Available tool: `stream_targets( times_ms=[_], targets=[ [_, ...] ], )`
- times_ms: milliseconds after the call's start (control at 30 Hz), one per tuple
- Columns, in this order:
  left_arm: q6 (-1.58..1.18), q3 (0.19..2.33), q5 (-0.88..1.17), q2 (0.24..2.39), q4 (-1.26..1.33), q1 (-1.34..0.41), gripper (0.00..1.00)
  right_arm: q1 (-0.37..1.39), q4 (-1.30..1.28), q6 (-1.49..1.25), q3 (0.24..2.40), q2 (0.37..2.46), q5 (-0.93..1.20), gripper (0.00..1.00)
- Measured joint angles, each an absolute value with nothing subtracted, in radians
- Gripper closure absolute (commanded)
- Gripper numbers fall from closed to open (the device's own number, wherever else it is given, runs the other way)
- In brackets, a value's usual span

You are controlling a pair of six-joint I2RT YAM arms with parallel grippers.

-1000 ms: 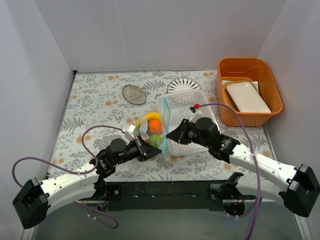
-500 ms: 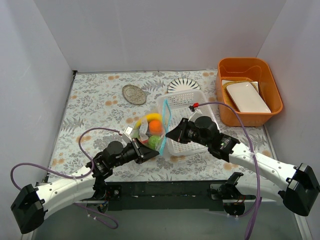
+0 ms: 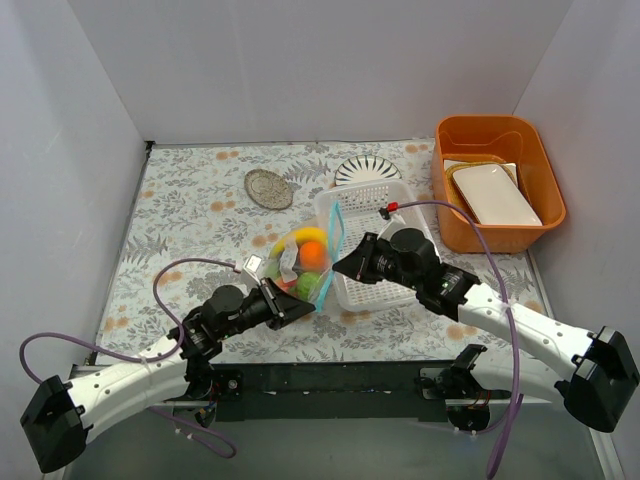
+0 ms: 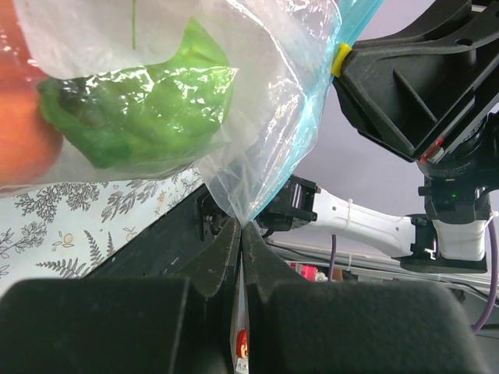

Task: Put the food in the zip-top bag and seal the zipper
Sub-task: Zip the zipper food storage bag at the center of the board.

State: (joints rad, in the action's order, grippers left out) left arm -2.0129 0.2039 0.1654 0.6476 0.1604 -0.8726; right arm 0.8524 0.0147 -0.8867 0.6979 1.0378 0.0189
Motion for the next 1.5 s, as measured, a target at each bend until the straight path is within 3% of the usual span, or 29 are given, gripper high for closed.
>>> stream_targets(
  times_ms=[1500],
  targets=[
    [-2.012,0.174,0.109,0.507,0.021,-0.873,1.0,0.609,0.033,-0.777,0.951,1.334,0.223,0.94]
  ],
)
